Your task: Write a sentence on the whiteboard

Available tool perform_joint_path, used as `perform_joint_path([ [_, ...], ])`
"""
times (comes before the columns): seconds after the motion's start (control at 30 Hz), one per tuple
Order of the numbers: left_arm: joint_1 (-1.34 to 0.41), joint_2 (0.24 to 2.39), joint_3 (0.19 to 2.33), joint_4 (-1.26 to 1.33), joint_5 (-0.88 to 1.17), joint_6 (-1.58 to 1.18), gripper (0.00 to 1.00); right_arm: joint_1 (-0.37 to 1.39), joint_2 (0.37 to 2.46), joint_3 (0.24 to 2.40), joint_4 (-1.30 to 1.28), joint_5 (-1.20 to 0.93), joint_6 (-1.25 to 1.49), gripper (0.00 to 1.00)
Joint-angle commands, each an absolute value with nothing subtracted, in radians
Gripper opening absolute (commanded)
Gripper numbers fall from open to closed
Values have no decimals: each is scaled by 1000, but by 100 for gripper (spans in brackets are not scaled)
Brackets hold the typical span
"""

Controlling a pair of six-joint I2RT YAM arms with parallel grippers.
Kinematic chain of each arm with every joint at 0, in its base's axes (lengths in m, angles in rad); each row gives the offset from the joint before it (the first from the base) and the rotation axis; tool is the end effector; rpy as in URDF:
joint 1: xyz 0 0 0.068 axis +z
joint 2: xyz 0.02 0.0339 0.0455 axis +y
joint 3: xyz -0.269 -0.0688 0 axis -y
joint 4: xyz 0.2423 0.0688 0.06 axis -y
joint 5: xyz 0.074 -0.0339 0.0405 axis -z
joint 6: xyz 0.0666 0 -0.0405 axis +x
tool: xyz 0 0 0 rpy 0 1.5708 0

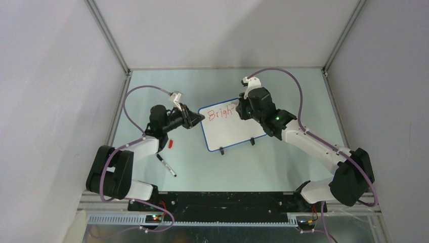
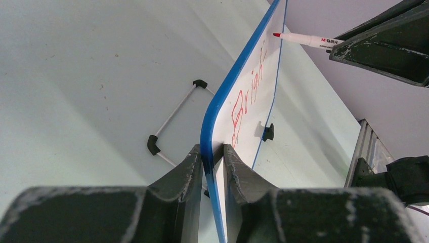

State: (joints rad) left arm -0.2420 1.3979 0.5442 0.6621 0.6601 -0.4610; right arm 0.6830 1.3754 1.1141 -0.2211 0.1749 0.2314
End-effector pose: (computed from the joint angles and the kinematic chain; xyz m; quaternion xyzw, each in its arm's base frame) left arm 0.2839 -0.1121 0.2112 0.1252 0.7480 -0.4420 0.4790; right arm 0.2718 0.2062 0.3080 -0.1467 0.8408 0.1606 0.4958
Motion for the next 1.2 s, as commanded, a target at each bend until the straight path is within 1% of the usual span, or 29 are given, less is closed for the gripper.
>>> perform_joint_path([
  [0.0, -249, 1369, 573, 667, 665, -425, 24, 681, 1387, 1164, -191, 176, 221, 0],
  [0.73, -249, 1367, 574, 663, 663, -423, 24, 679, 1414, 1164, -234, 197, 234, 0],
  [1.17, -250, 1367, 576, 663, 663, -423, 24, 681, 1385, 1121, -242, 200, 244, 0],
])
